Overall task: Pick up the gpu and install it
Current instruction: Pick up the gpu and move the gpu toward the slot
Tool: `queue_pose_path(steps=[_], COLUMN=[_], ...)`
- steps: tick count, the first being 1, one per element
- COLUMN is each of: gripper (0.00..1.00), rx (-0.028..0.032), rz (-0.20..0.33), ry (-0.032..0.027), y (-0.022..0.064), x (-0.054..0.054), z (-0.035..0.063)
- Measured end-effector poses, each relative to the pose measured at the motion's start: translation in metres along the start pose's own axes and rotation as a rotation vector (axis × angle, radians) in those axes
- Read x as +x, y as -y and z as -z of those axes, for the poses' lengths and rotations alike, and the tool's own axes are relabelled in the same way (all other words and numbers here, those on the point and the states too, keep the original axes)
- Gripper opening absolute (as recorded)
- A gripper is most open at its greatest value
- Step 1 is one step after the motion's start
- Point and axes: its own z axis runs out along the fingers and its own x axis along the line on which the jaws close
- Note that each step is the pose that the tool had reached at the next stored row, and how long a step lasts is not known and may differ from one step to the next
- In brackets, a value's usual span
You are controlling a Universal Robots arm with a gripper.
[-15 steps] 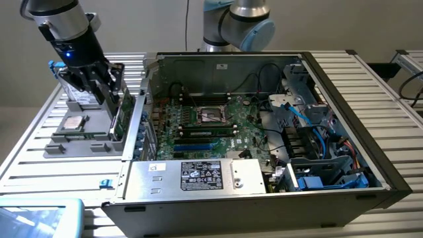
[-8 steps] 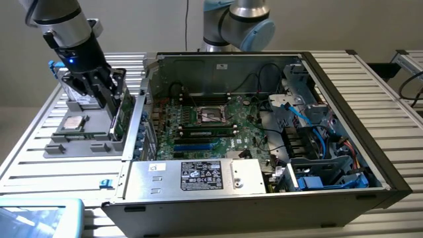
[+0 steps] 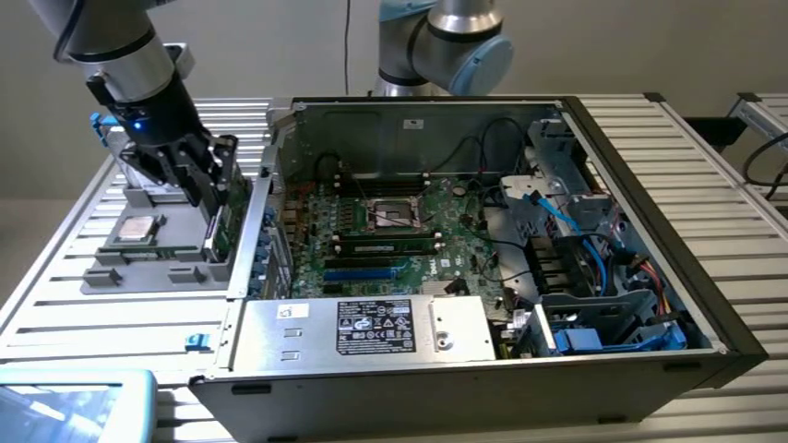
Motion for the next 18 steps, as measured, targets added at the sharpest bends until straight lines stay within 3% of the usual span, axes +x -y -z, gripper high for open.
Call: queue_pose_path(steps=[3,18], gripper=[0.44,0.44], rx=[-0.0157,-0.0336], rz=[-0.001,-0.002], ry=[-0.0009,0.0027], y=[0.0039,0.0083], x=[-0.001,-0.003], z=[-0.0029,-0.0265])
